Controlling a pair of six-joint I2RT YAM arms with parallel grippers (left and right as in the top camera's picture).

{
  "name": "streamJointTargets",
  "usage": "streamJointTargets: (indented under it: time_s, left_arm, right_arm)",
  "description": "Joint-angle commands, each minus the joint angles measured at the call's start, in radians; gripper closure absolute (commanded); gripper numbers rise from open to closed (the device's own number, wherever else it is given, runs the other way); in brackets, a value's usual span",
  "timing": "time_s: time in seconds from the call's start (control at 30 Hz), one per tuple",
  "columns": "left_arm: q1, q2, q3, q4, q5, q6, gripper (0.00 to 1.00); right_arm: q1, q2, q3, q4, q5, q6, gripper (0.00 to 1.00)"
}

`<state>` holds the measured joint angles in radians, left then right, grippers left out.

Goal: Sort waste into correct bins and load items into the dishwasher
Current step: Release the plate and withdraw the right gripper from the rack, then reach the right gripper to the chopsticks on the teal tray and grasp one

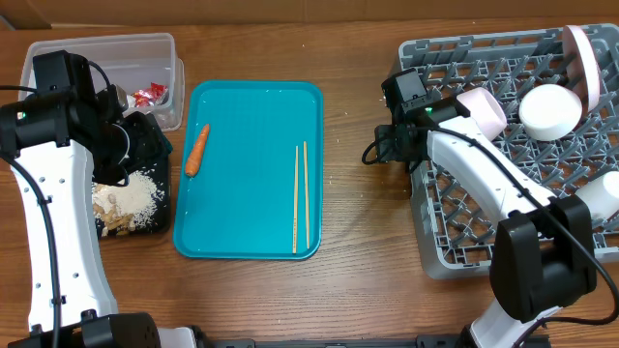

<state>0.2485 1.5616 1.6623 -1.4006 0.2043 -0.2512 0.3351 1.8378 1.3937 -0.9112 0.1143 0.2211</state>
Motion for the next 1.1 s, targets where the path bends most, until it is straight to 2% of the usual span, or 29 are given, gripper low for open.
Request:
streamJointTargets:
  time_s: [0.0,0.23,0.4,0.47,0.67,0.8,1.0,1.07]
  left_arm:
    - [-0.007,0.003,-0.003,-0.002,-0.002,0.019,0.34]
    - [-0.007,0.003,-0.003,-0.002,-0.002,0.019,0.34]
    - [-0.007,0.003,-0.003,-0.001,-0.002,0.02,0.33]
    - [-0.007,0.003,-0.003,-0.001,-0.002,0.02,0.33]
    - [-0.007,0.003,-0.003,-0.002,-0.002,0.019,0.3]
    - [-0.007,0.003,-0.003,-0.002,-0.002,0.019,0.29]
    - [-0.007,0.003,-0.003,-0.001,-0.002,0.019,0.27]
    - [-0.007,0.003,-0.003,0.003,-0.002,0.019,0.27]
  right_arm:
    - [-0.027,-0.105,0.064,-0.011,0.065,0.016,0.38]
    - [-0.028,-0.261,0.072,-0.118,0.002,0.016,0.35]
    - [-0.006,-0.257,0.035,-0.198,-0.384,-0.06,0.33]
    - [0.024,-0.256,0.015,-0.19,-0.444,-0.064,0.3]
    - [0.192,-0.203,0.005,-0.098,-0.447,-0.024,0.26]
    - [0.278,-0.126,0.006,-0.043,-0.417,0.02,0.31]
    - [0.39,0.0,0.009,0.008,-0.346,0.104,0.32]
    - [0.442,0.039,0.009,0.058,-0.266,0.185,0.32]
